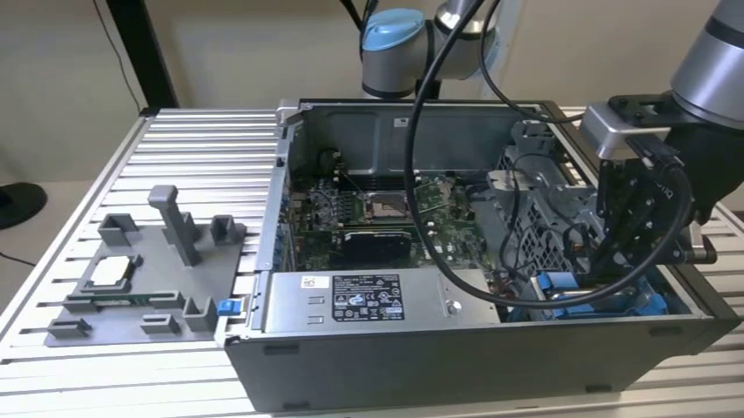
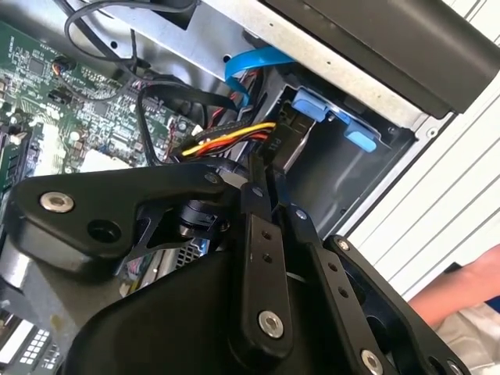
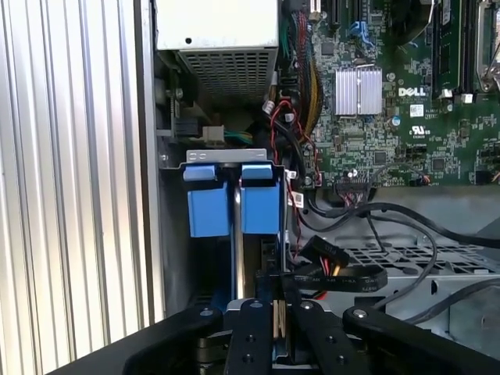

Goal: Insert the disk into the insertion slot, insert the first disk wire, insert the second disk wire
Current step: 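Insert the second disk wire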

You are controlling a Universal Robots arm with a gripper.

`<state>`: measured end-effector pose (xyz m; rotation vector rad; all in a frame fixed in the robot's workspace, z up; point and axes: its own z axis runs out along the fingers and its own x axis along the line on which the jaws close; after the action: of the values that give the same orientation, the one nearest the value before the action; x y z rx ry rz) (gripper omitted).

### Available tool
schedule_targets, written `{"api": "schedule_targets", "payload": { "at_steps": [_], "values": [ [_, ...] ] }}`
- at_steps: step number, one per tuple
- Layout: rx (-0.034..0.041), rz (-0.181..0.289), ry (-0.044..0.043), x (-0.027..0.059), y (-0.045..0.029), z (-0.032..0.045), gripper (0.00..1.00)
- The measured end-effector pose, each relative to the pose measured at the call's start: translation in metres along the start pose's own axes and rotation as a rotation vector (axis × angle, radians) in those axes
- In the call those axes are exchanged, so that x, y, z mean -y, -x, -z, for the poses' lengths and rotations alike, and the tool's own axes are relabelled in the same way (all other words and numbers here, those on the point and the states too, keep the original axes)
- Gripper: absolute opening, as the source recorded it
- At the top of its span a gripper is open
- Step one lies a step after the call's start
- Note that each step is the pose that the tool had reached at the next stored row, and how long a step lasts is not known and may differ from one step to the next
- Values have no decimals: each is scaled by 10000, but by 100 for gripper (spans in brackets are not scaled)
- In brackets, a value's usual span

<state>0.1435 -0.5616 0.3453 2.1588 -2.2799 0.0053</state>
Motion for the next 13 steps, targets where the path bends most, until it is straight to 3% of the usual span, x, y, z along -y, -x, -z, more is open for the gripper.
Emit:
{"api": "schedule_targets", "payload": {
  "at_steps": [13],
  "values": [
    [6, 0, -99, -4, 10, -11, 0]
  ]
}}
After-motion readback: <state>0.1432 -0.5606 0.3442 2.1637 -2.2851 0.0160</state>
